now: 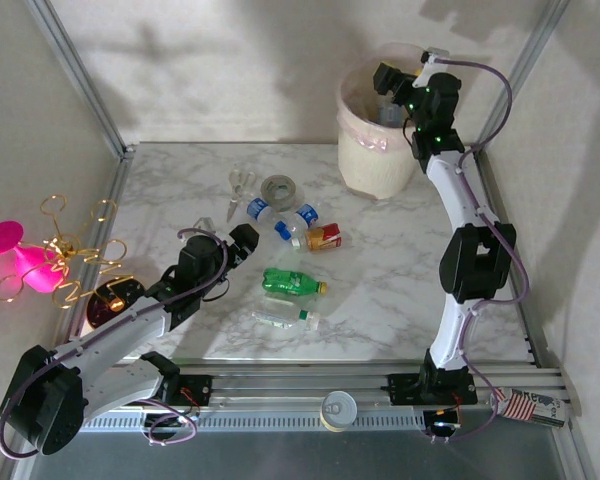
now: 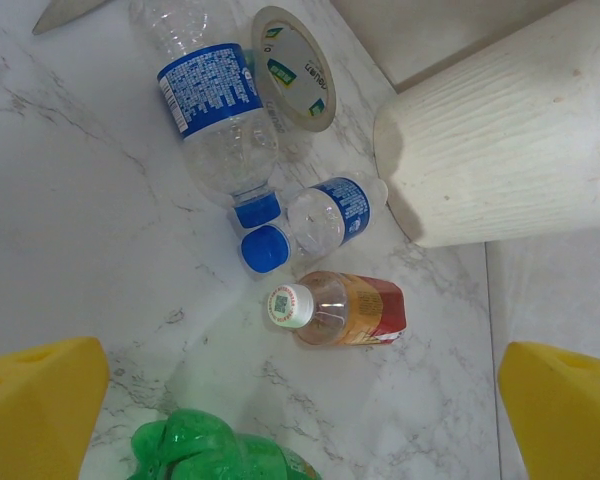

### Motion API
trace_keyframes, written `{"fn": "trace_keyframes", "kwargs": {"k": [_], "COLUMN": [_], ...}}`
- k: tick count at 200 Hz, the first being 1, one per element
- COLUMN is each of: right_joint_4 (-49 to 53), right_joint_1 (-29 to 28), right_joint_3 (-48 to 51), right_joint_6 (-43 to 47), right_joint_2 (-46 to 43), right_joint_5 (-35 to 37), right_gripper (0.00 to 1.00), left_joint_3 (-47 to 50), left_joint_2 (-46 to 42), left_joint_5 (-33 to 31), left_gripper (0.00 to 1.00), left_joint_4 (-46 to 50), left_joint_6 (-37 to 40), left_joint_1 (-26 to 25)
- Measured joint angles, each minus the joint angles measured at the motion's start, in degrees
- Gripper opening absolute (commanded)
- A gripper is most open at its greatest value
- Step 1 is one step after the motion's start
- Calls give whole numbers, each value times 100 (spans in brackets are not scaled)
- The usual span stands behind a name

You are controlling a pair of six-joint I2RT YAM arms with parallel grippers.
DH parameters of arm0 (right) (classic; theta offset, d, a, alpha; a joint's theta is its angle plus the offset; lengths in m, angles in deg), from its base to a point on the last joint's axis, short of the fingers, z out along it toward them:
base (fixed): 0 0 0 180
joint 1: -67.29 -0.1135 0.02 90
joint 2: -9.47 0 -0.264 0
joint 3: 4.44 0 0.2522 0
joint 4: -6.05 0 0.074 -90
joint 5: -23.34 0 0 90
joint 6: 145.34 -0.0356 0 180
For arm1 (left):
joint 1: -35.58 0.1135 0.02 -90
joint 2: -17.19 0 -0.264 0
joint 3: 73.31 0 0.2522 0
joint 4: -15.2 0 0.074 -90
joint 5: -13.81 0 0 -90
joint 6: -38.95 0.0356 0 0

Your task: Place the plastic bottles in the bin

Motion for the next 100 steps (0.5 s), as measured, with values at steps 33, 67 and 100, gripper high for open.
{"fn": "trace_keyframes", "kwargs": {"k": [33, 67, 100], "right_joint_4": [52, -101, -116], "right_joint_1": [-363, -1084, -1792], "right_joint_3": [758, 2184, 3869], "right_joint_6": [612, 1058, 1139], "right_joint_2": [-846, -2100, -3228], "right_joint_5": [483, 925, 1381], "right_gripper": [99, 99, 99], "left_joint_3": [-2, -122, -315], "left_joint_2": [2, 22, -92], "left_joint_5": [2, 2, -42], "left_gripper": [99, 100, 100], "left_joint_4": [-2, 254, 813], "left_joint_6": [-22, -20, -17], "left_joint_1": [0, -66, -361]}}
